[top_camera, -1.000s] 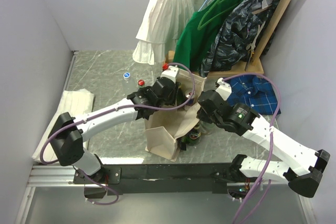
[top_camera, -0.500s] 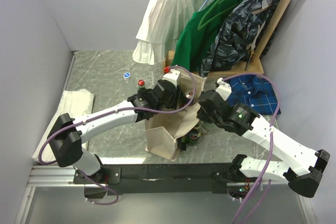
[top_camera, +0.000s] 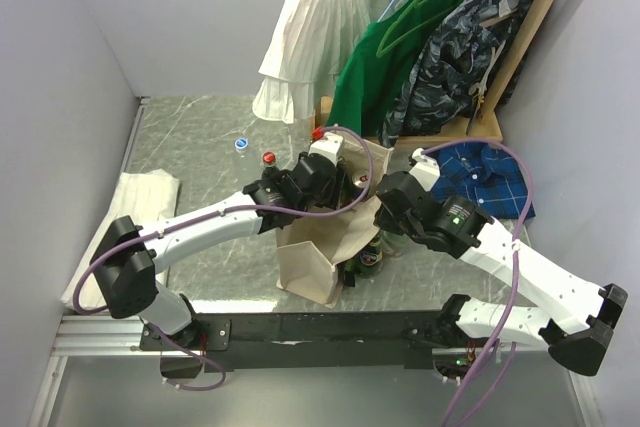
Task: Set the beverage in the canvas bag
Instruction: Place the drink in the canvas bag.
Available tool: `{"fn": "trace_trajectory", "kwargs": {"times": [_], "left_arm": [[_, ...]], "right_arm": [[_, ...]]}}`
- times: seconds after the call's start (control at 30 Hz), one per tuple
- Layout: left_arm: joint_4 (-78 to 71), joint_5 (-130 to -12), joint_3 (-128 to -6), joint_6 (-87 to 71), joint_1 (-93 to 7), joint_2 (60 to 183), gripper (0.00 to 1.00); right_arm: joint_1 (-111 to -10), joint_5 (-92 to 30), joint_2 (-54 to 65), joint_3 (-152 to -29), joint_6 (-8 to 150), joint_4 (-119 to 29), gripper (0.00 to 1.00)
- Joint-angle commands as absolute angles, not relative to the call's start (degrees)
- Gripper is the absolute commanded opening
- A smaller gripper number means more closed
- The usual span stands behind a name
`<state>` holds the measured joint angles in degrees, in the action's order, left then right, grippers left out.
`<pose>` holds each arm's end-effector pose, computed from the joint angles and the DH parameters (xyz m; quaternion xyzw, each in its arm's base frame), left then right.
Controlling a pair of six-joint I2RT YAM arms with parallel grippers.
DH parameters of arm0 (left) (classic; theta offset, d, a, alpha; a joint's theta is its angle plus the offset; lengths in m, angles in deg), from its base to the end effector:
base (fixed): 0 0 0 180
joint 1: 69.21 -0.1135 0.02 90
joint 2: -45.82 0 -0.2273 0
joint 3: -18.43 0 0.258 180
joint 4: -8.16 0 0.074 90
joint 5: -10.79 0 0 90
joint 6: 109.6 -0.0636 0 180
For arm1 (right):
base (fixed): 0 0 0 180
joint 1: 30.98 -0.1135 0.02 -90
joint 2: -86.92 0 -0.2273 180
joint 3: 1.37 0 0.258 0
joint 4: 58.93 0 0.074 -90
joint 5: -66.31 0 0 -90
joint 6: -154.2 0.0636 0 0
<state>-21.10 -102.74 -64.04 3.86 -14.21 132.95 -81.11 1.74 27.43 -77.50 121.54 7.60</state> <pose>0.2362 -0.2931 0.2457 0.1426 0.8576 -0.1517 0.4703 0.1726 0.1640 0.2827 0.1329 0.9098 0.1474 0.3646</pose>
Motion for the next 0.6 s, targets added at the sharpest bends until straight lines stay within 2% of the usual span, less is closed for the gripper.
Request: {"fn": "trace_trajectory", "kwargs": {"times": [0.0,0.57], "left_arm": [[-23.7,-105.8,-65.4,4.0,-14.1,131.2,0.62],[-24.7,-103.9,-70.0,3.4,-13.9,128.1,0.66]], "right_arm": [[-81.3,3.6,26.7,-78.5,120.9,8.7,0.00],[-81.3,3.6,27.2,-79.7,120.6,8.7,0.00]]}}
